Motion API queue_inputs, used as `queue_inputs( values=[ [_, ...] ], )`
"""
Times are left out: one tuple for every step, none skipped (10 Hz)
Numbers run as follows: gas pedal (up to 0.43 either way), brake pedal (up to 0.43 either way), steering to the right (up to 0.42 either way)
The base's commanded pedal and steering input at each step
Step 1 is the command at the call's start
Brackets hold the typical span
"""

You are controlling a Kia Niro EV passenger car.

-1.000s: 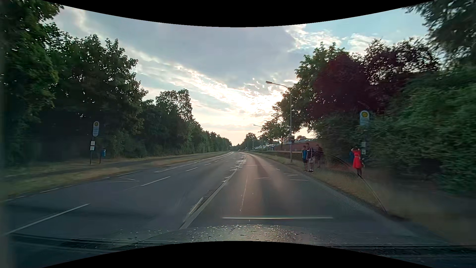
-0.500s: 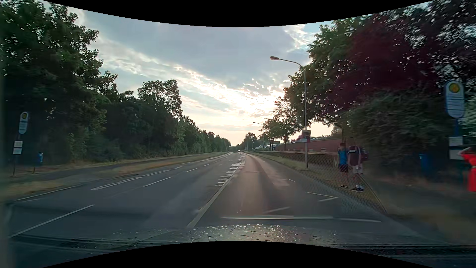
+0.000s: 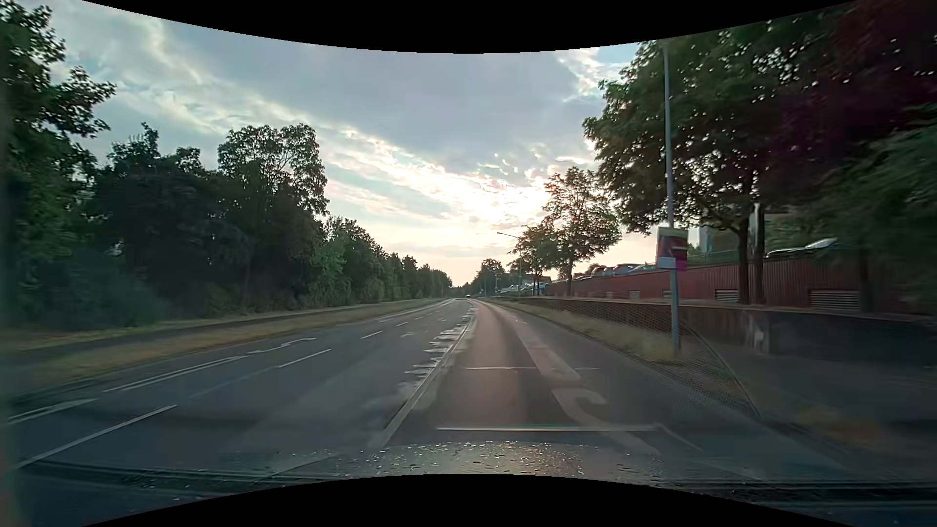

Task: Follow the waypoints while adhering to traffic rules and regulations

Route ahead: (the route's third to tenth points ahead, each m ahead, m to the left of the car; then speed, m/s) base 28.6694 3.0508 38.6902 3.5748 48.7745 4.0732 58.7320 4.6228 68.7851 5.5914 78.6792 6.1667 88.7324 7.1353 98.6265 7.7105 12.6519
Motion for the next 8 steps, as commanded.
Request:
queue_inputs(
  values=[
    [0.22,0.0,0.003],
    [0.209,0.0,0.003],
    [0.209,0.0,0.002],
    [0.197,0.0,0.001],
    [0.189,0.0,0.0],
    [0.189,0.0,-0.001],
    [0.177,0.0,-0.002],
    [0.169,0.0,-0.005]
  ],
)
